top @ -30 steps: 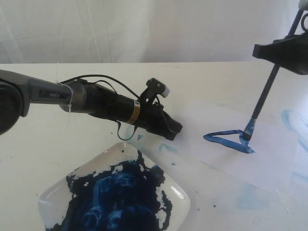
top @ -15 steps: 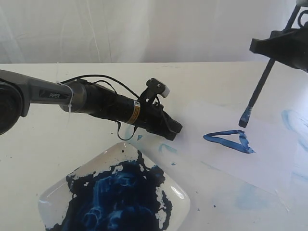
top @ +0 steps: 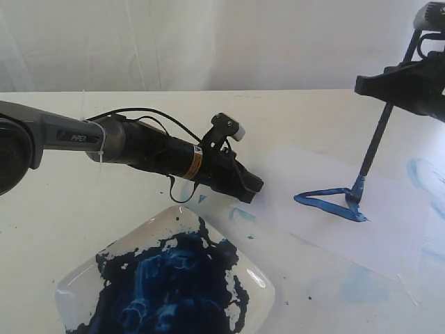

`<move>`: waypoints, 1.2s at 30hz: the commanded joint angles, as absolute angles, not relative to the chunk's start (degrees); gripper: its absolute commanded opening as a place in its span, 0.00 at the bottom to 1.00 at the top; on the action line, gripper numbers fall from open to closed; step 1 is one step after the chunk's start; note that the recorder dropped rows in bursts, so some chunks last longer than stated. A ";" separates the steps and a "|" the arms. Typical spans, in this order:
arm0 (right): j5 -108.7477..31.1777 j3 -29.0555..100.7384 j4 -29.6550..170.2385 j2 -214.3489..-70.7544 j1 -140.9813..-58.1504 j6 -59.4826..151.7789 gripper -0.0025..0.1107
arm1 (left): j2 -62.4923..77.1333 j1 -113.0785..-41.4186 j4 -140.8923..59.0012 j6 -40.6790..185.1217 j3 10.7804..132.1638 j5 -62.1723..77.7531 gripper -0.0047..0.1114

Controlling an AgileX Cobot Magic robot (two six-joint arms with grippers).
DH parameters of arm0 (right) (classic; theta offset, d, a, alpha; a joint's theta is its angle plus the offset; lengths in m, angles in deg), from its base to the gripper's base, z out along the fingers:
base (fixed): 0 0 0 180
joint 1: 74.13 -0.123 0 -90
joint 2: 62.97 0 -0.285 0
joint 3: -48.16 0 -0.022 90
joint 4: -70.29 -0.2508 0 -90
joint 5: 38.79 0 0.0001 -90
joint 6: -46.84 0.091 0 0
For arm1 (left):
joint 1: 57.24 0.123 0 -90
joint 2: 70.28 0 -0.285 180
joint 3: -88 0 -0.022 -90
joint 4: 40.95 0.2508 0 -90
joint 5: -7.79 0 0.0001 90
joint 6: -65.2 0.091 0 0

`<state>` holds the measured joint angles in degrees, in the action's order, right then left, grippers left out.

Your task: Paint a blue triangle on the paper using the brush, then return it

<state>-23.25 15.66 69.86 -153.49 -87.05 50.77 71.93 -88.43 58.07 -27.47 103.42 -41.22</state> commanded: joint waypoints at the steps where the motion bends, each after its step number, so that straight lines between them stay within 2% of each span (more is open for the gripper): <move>1: -26.42 15.48 69.62 -152.07 -86.67 51.50 0.02 | 71.87 -88.24 59.00 -27.50 103.38 -40.18 0.04; 14: -38.40 15.48 69.62 -147.29 -86.67 52.29 0.02 | 71.87 -88.24 59.00 -27.50 103.38 -40.36 0.04; 36: -46.47 15.48 69.84 -141.25 -86.67 53.17 0.02 | 71.87 -88.24 59.00 -27.50 103.38 -40.36 0.04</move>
<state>-45.40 15.66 69.72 -142.23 -87.05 53.04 71.93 -88.43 58.07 -27.47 103.42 -41.22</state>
